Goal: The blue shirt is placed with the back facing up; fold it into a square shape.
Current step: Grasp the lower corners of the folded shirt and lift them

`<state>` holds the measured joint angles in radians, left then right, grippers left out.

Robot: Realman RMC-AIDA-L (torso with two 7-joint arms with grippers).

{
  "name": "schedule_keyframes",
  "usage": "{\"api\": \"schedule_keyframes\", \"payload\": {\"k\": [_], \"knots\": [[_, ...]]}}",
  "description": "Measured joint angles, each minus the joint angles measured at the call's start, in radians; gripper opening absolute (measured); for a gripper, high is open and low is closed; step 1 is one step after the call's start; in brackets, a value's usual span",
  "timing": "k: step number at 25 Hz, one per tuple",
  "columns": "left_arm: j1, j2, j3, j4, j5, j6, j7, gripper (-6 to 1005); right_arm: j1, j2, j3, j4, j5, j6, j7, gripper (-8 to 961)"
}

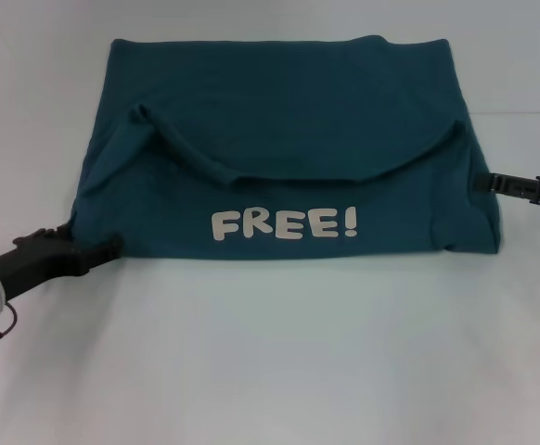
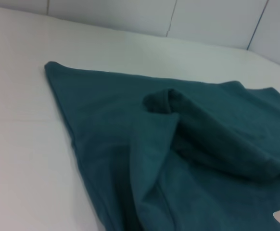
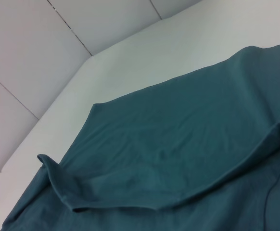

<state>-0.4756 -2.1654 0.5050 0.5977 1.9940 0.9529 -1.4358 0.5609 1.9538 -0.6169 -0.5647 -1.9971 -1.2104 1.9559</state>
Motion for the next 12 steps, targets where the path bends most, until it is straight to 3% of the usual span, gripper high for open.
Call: {"api": "schedule_keyframes", "payload": {"k": [12], "knots": [[-0.014, -0.001, 0.037, -0.012, 0.000, -0.032, -0.005, 824, -0.004, 0.002, 0.008, 0.000, 0.006, 0.023, 0.000, 909]]}}
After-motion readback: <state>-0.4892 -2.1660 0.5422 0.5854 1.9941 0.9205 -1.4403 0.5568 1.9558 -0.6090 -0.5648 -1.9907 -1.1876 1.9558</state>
